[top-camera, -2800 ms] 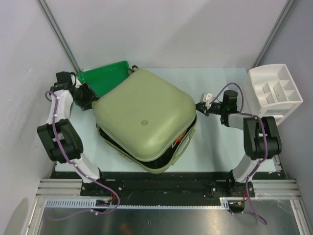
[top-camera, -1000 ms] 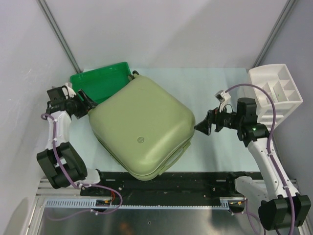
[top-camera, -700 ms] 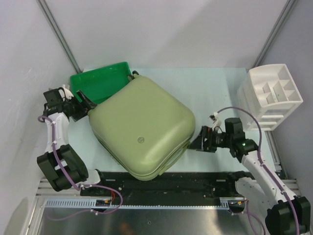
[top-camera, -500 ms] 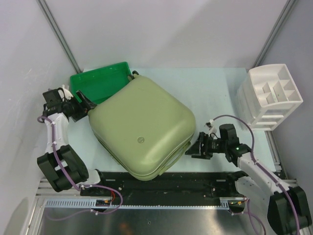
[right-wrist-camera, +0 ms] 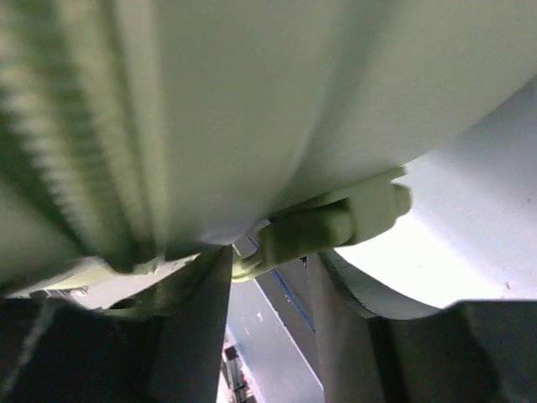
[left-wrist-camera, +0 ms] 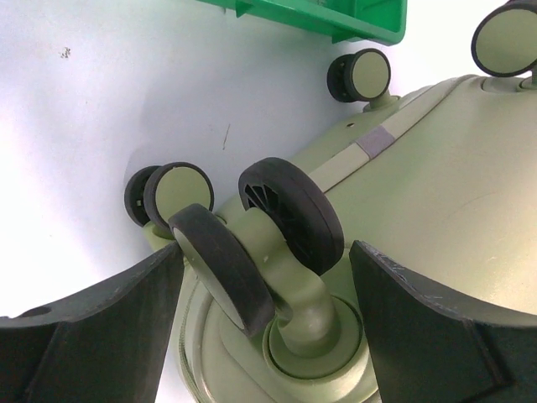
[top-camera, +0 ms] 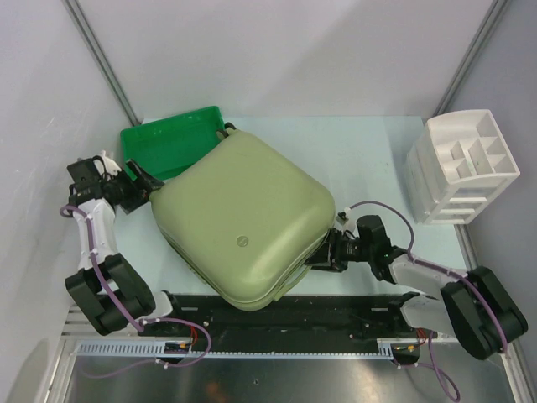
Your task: Open, take out, and arrange the luggage
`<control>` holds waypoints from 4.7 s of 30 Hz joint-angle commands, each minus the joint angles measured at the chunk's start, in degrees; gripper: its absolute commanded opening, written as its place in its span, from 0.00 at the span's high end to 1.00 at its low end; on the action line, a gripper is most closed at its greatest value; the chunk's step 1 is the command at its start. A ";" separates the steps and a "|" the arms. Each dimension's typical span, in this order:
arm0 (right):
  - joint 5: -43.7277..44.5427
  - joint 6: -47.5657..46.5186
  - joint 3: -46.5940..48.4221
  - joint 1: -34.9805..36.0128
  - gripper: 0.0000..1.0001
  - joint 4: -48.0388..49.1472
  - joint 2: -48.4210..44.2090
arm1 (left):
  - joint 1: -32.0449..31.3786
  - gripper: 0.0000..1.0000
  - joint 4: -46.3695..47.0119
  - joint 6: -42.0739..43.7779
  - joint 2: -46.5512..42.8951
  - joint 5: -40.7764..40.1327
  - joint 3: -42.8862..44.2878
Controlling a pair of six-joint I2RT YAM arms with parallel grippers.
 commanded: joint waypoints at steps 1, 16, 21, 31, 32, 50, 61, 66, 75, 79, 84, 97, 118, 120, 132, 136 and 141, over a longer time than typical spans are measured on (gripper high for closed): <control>1.66 3.16 1.96 -1.46 0.66 11.29 4.88 | 0.41 0.17 -5.91 3.66 -1.53 6.17 -0.89; 7.89 -15.36 24.18 -26.60 1.00 3.03 12.77 | -0.91 0.04 -5.21 5.24 0.23 10.47 -3.53; 13.69 -19.94 34.11 -31.17 1.00 3.56 17.89 | -6.70 0.05 -4.33 5.07 0.41 10.56 -2.83; 6.78 -27.59 37.03 -31.09 0.26 -9.00 10.70 | -17.95 0.04 5.68 -1.60 3.40 12.49 -2.48; 6.15 -29.07 37.03 -30.91 0.22 -10.31 9.47 | -18.48 0.04 7.69 -3.18 3.83 12.58 -2.57; -1.51 -71.80 40.73 -1.95 0.16 -55.24 -12.61 | -35.09 0.11 32.58 -25.41 10.95 12.41 -4.68; 15.53 -79.00 28.78 11.02 0.22 -40.49 -6.73 | -41.08 0.11 43.65 -34.47 16.84 6.35 -3.36; 20.81 -79.54 28.59 3.38 0.23 -30.03 -1.45 | -41.17 0.11 44.10 -34.92 20.61 4.41 -0.65; 19.15 -78.57 30.17 -3.32 0.23 -18.25 7.08 | -41.34 0.13 40.77 -28.60 33.27 6.25 15.24; 19.50 -76.82 30.79 -2.88 0.22 -13.07 9.89 | -41.34 0.13 39.27 -25.00 37.67 7.39 21.94; 19.59 -75.06 31.23 -1.65 0.19 -7.87 10.42 | -40.11 0.09 36.81 -18.85 35.84 9.06 26.52; 14.31 -67.07 33.16 -2.96 0.04 -24.81 -6.70 | -26.67 0.00 24.68 -1.25 3.97 10.12 5.72; 12.03 -68.20 29.74 -6.57 0.00 -29.66 -12.78 | -28.59 0.00 62.47 -34.74 3.83 23.40 -19.09; 11.77 -68.38 29.74 -6.48 0.00 -29.58 -12.08 | -30.25 0.00 63.70 -35.71 7.33 23.31 -17.60; 10.62 -68.02 29.74 -6.57 0.00 -29.58 -9.80 | -31.14 0.07 72.83 -44.22 15.88 23.48 -13.11; 11.06 -69.69 28.69 -6.48 0.00 -29.49 -9.44 | -31.23 0.30 78.02 -51.78 15.88 25.76 -13.20; 10.72 -74.95 26.31 -6.30 0.00 -28.17 -11.02 | -31.23 0.51 81.36 -58.73 13.34 25.86 -13.82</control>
